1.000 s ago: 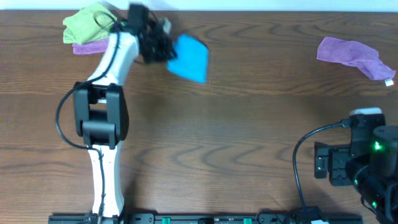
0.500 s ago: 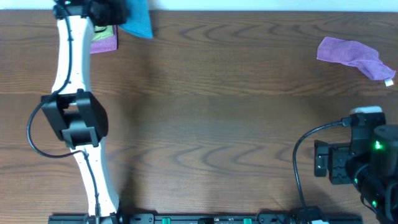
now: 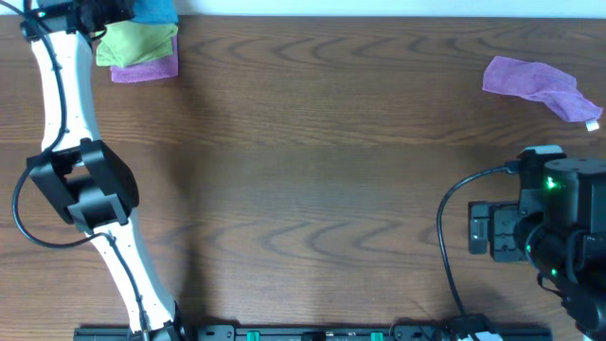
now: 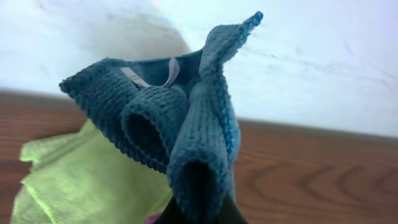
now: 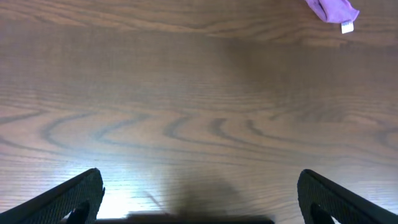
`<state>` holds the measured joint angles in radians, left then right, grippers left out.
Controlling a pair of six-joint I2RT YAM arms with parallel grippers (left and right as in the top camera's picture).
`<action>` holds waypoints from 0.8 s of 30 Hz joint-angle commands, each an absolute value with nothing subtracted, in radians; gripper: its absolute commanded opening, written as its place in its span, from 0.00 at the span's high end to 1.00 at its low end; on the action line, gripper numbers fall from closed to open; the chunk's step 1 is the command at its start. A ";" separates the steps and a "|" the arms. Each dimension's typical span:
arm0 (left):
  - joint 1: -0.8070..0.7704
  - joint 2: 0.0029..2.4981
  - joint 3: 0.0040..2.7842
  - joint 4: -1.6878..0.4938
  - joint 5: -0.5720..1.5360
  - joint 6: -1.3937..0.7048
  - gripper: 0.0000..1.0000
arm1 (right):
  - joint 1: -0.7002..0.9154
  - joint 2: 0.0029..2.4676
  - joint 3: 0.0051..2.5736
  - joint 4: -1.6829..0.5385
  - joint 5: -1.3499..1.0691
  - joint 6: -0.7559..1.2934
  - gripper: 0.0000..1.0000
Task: Fold the cloth
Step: 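Carry the folded cloth to the top-left stack and place it on top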
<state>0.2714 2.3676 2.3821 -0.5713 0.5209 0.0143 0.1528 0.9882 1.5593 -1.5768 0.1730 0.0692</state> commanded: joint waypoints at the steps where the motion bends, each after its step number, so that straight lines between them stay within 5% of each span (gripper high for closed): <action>1: 0.275 2.367 2.416 -0.550 0.539 0.004 0.94 | 0.160 0.982 1.555 -1.591 0.167 0.119 0.01; 24: 0.318 2.490 2.415 -0.519 0.529 0.015 0.94 | 0.160 0.982 1.555 -1.653 0.100 0.210 0.01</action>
<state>0.2993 2.4672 2.3859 -0.5201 0.5201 0.0109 0.1528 0.9863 1.5593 -1.6527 0.1192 0.1818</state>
